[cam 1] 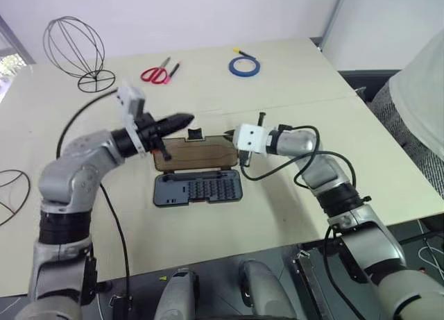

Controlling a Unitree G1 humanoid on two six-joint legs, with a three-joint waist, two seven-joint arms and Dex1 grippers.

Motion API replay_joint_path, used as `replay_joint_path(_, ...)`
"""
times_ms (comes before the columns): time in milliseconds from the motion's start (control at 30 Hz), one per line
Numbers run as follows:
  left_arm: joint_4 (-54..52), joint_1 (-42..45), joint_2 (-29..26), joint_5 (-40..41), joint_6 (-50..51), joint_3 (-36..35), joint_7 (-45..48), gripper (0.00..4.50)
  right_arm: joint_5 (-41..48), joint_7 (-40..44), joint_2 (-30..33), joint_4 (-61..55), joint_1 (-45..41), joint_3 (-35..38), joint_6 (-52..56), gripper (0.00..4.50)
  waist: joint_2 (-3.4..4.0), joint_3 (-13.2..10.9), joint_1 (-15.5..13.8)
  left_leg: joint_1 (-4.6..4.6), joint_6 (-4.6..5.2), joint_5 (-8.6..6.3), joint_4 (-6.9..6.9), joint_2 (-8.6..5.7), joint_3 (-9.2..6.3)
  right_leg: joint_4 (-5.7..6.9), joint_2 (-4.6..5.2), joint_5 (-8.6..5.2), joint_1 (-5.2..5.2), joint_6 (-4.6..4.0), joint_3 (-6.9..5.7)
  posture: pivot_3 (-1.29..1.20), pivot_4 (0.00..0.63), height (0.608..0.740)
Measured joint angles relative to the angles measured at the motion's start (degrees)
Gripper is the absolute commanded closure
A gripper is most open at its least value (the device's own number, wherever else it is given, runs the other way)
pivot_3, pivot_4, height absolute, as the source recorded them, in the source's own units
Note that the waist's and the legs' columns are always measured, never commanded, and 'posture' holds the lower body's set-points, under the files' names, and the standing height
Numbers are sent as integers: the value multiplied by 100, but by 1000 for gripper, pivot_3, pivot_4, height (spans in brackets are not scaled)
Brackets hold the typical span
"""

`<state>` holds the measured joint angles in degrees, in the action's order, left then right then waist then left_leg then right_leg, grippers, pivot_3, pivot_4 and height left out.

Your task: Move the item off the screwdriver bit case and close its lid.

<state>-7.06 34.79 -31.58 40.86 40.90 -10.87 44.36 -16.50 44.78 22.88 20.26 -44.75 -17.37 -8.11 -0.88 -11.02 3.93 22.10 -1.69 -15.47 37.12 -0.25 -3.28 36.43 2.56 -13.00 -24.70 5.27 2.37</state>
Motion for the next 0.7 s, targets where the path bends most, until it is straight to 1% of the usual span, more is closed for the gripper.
replay_joint_path(133,661,398,57,9,-67,-369,-444,4500,-12,-20,2,-35,5,-25,-10,4451,0,0,2,-1,0,0,0,0,0,0,-1,0,0,0,0,0,150,740)
replay_joint_path(233,1381,525,54,-259,-435,-575,-742,4500,-14,-30,5,-36,4,-35,-32,4451,0,0,1,-1,-2,1,0,0,0,-1,-1,0,0,0,0,0,150,740)
replay_joint_path(333,2032,511,-35,-542,-823,-659,-802,4500,-18,-31,11,-36,4,-39,-51,4451,0,0,-5,0,-3,2,-1,-1,-1,-2,0,0,-1,0,-1,0,150,740)
replay_joint_path(500,3020,244,-157,-950,-1400,-603,-429,4500,-21,-32,11,-36,-1,-45,-71,4451,0,0,-9,1,-5,3,-1,-2,1,-3,2,0,-1,0,-1,0,150,740)
replay_joint_path(700,3777,-40,-151,-1392,-1803,-188,325,4500,-23,-32,-3,-36,-21,-68,-93,4451,0,0,-14,3,-6,3,-1,-3,1,-3,3,0,-2,0,-1,0,150,740)
